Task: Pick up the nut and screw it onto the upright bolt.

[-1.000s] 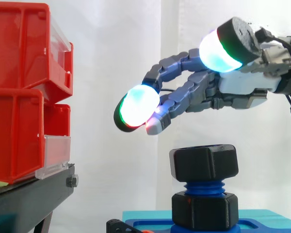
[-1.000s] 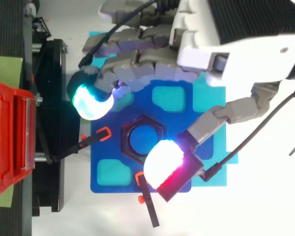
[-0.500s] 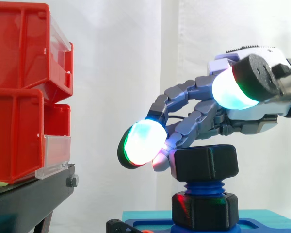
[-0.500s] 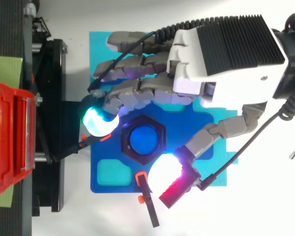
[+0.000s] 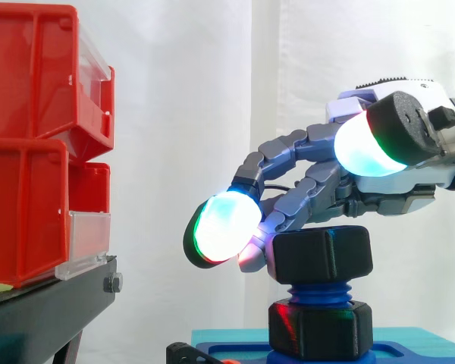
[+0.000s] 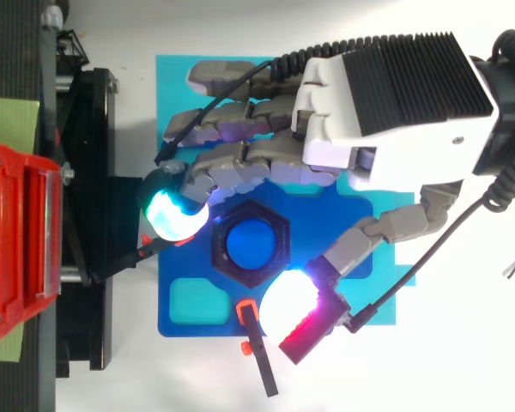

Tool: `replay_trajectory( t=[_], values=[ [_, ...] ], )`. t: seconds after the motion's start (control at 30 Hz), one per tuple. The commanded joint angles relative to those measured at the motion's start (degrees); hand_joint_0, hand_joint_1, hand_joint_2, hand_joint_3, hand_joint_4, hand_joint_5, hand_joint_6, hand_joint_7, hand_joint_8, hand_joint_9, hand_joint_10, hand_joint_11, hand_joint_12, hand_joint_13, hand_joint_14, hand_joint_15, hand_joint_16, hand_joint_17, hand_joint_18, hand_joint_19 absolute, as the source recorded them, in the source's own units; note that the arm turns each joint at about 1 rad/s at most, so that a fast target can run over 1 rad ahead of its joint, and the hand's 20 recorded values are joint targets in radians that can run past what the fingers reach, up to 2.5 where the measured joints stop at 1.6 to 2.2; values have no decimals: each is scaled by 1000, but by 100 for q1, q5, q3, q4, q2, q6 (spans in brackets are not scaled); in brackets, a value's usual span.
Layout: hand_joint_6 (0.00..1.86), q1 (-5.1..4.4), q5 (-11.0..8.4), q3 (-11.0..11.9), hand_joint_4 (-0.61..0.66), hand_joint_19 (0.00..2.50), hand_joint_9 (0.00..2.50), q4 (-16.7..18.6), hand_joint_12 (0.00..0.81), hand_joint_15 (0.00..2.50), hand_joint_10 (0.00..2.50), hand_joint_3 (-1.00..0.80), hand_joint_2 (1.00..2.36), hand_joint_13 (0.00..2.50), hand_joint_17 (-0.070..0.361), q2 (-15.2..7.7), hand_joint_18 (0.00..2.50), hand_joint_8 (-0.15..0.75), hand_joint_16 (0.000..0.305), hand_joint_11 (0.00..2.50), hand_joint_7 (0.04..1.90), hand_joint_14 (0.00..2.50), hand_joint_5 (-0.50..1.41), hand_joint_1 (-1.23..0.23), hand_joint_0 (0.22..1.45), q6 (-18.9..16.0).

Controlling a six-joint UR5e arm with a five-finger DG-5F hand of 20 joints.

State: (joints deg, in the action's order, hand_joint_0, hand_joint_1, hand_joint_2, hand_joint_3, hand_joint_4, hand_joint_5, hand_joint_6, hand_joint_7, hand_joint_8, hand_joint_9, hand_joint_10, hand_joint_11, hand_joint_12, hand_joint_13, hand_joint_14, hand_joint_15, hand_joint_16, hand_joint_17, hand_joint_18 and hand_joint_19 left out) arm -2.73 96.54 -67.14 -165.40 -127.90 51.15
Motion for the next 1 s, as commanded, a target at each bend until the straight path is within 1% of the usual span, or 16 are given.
replay_trajectory(
  t=[0.0,0.27,0.43,0.5,0.6,0.7,0.73,0.77,0.83,0.87,0.9,0.97],
  values=[
    [502,0,5,-1,162,0,625,-1,368,0,0,-500,1000,247,114,2,0,265,51,0,681,0,-171,-487,442,9],
    [503,0,5,-1,218,0,774,-19,364,0,0,-500,1000,394,108,-7,35,280,48,20,837,0,-123,-491,455,9],
    [504,-8,5,-10,247,34,880,-36,357,0,2,-500,1000,483,102,2,131,283,46,66,952,0,-88,-498,473,17],
    [504,18,5,-10,251,38,915,-45,356,13,0,-500,1000,519,101,2,162,282,45,72,967,0,-78,-500,475,17],
    [504,18,5,-10,250,64,991,-45,347,23,3,-500,1000,572,99,2,226,287,44,95,999,0,-55,-500,483,17],
    [504,53,14,-10,250,79,1045,-36,345,39,3,-500,1000,624,97,2,268,288,43,96,1034,1,-38,-498,487,9],
    [505,71,67,-10,241,84,1097,-36,341,40,3,-500,1000,638,97,2,294,287,43,111,1059,0,-27,-500,492,9],
    [504,88,102,-1,237,84,1097,-45,340,42,4,-500,1000,646,95,2,336,289,42,106,1058,1,-25,-500,492,17],
    [505,97,128,-10,220,103,1167,-63,335,57,5,-500,1000,683,95,2,360,288,42,138,1084,1,-9,-504,497,17],
    [505,123,163,-1,220,106,1169,-80,334,54,4,-500,1000,684,94,2,365,287,42,131,1090,1,-6,-505,499,17],
    [504,132,172,-10,206,110,1206,-89,329,55,4,-500,1000,706,93,2,388,282,42,124,1118,2,5,-507,503,17],
    [505,167,198,-10,227,116,1318,-98,318,54,5,-500,1000,758,91,2,435,266,41,123,1140,1,27,-509,506,35]
  ],
)
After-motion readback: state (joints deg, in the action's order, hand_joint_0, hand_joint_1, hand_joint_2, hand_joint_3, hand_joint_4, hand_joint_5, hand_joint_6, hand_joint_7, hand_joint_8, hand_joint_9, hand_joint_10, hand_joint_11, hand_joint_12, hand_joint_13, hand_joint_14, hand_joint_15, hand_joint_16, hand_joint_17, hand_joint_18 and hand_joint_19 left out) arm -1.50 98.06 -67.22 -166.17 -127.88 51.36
